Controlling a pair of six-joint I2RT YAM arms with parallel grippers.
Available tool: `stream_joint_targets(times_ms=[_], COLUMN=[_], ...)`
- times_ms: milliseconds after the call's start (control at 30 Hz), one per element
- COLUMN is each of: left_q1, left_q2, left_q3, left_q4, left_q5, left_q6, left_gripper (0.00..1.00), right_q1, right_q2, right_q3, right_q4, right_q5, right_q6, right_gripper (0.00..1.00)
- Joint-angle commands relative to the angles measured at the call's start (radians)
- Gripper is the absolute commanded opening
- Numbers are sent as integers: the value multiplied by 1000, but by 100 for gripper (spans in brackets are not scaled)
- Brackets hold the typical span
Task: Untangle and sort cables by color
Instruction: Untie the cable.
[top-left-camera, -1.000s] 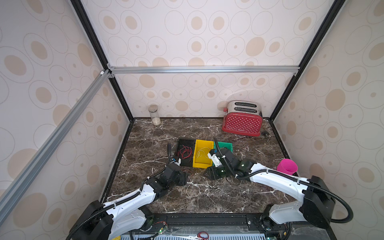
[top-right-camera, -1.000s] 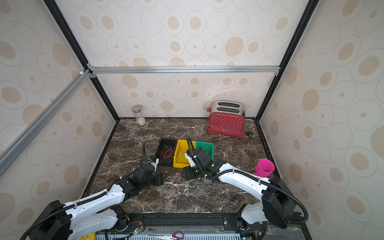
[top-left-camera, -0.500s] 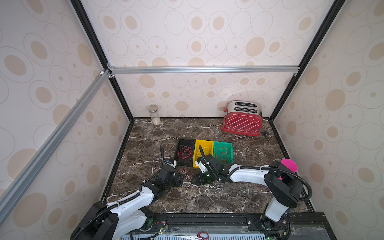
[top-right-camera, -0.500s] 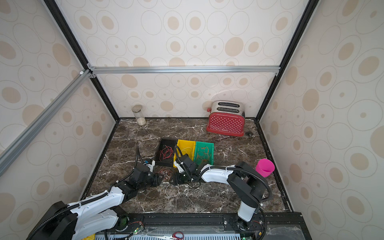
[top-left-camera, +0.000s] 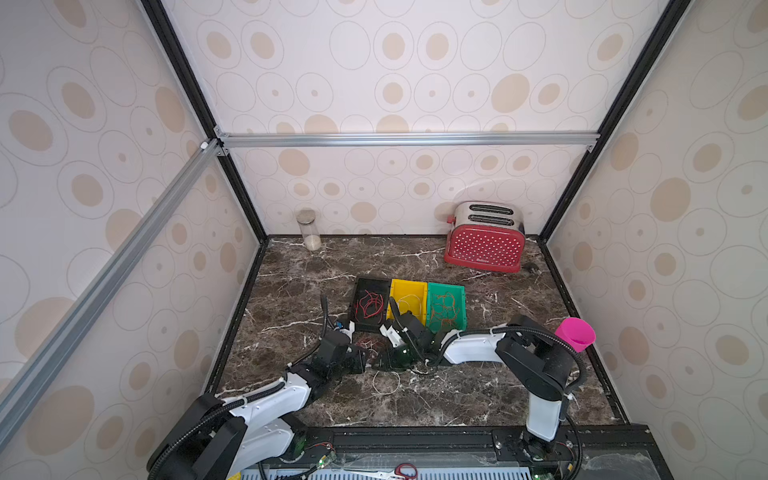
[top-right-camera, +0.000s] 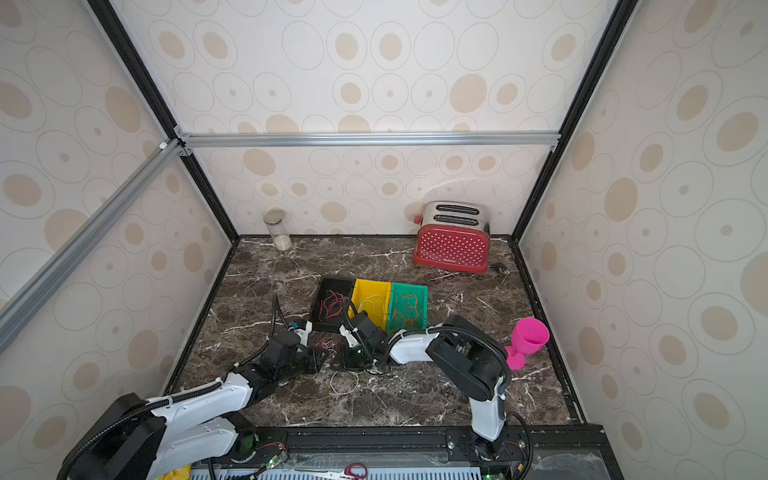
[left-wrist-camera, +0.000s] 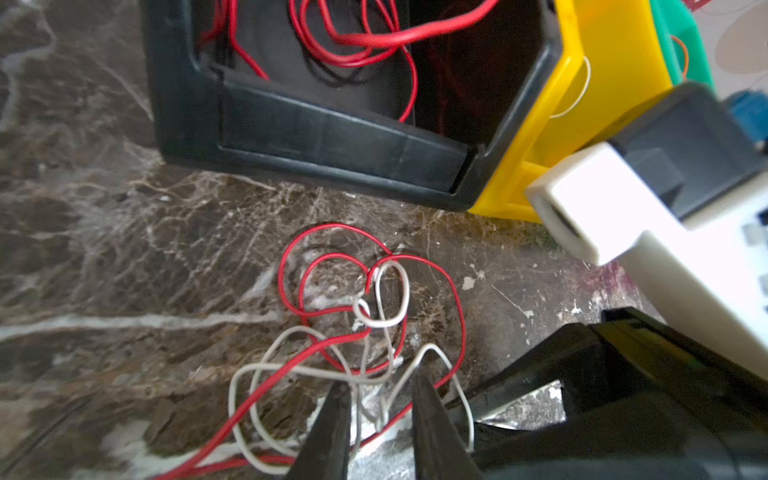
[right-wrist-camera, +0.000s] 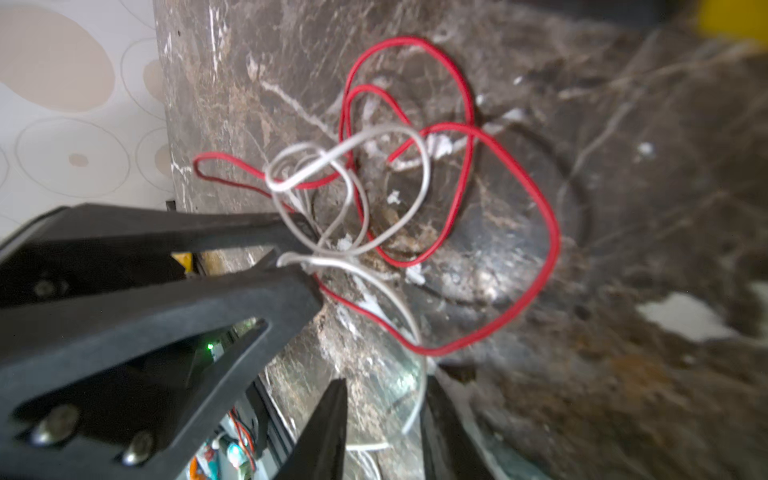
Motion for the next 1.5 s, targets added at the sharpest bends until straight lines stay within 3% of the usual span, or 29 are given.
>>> stream_joint_targets(times_ms=[0, 133, 233, 300, 567, 767, 1100, 1333, 1467], left_q1=[9, 9, 10, 13, 33, 33, 33, 33, 34], left_q2=[6, -7, -27, -47, -23, 19, 110, 96, 103], left_q3=[-10, -12, -2, 3, 11, 4, -3, -12, -12], left_q4=[44, 45, 13, -11, -10, 95, 96, 77, 50], left_q5=[16, 28, 34, 20, 28, 97, 65, 19, 21], left_q6=[-19, -22, -10, -5, 0, -7, 3, 3, 1], left_gripper=[24, 24, 37, 41, 43, 49, 42, 39, 38], right_q1=[7, 8, 7, 8, 6, 7, 6, 4, -9], right_q2=[27, 4, -45, -85, -224, -287, -422, -523, -576], right_q3=[20, 24, 23, 17, 39, 82, 126, 170, 188], right_q4=[9, -67, -183, -256, -585, -730, -862, -1004, -1047], right_q5=[3, 45, 103, 138, 281, 326, 430, 585, 614], right_q6=[11, -26, -84, -125, -316, -408, -468, -518, -536], right_gripper=[19, 1, 0, 0, 0, 0, 0, 0, 0])
